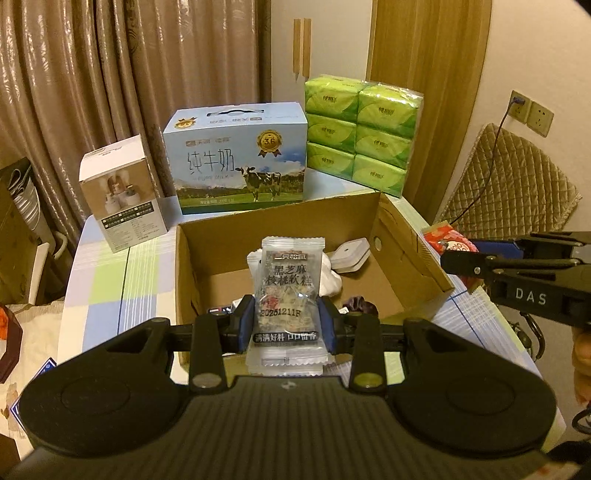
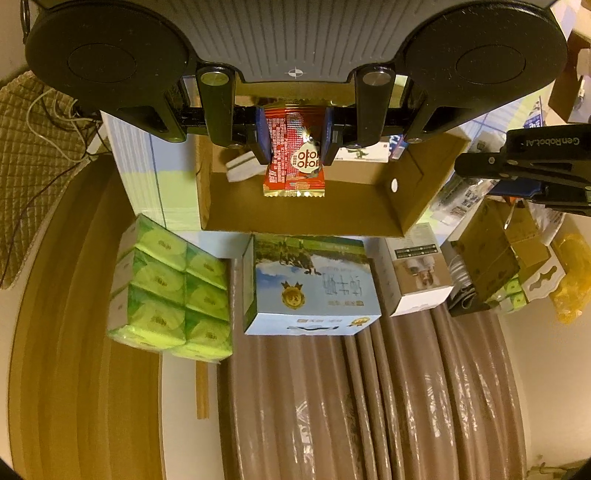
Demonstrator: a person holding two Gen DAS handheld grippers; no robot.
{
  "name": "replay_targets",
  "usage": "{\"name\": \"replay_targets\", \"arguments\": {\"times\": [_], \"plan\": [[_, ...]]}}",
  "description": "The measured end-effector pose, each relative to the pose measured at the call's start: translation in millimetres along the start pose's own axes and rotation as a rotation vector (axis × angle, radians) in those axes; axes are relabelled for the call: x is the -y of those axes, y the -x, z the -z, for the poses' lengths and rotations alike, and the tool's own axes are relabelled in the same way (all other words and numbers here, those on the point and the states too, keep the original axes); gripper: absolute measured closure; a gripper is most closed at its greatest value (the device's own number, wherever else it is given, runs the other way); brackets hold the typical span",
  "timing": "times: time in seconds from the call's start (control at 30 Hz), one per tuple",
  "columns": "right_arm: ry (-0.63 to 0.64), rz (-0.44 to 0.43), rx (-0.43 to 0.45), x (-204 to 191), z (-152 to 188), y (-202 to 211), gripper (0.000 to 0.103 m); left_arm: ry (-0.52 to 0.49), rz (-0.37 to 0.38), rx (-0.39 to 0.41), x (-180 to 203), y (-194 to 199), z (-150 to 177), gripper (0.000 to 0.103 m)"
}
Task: Organize objects
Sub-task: 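Lift the snack packet and red candy and carry both over the cardboard box, then lower both items into the box and open both tools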
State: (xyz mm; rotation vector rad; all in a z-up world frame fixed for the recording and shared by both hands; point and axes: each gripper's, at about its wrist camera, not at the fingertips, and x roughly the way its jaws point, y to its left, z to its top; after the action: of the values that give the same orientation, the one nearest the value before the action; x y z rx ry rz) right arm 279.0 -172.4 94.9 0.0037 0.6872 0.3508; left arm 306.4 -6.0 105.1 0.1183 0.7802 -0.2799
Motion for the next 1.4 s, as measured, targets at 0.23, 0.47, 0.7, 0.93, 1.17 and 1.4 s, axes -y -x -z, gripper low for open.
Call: {"name": "replay_targets", "arguments": {"times": [0.23, 0.47, 0.7, 0.93, 1.17, 1.4], "plan": [[-0.01, 0.005, -0.015, 7.1, -9.4, -21.0, 0.077, 0.003, 0.005, -0.024, -3.0, -24.8, -10.5, 0.072], [-0.052, 0.007, -0.031, 20.7, -14.4, -39.9, 0.077, 0.017, -0.002, -0.047, -11.7, -52.5, -14.8, 0.072], [-0.073, 0.011, -0.045, 30.9, -13.8, -57.0, 0.077, 0.031, -0.01, -0.071, -18.9, -80.9, -16.0, 0.072], [-0.089, 0.009, -0.061, 39.3, -7.0, -68.8, 0.077, 0.079, 0.003, -0.041, -21.2, -99.2, -15.4, 0.06], [-0.098, 0.018, -0.08, 45.8, 2.8, -73.7, 0.077, 0.072, -0.004, -0.043, -22.4, -97.6, -10.7, 0.06], [-0.096, 0.016, -0.076, 43.8, 1.8, -71.7, 0.077, 0.059, -0.005, -0.041, -22.5, -91.5, -9.0, 0.06]]}}
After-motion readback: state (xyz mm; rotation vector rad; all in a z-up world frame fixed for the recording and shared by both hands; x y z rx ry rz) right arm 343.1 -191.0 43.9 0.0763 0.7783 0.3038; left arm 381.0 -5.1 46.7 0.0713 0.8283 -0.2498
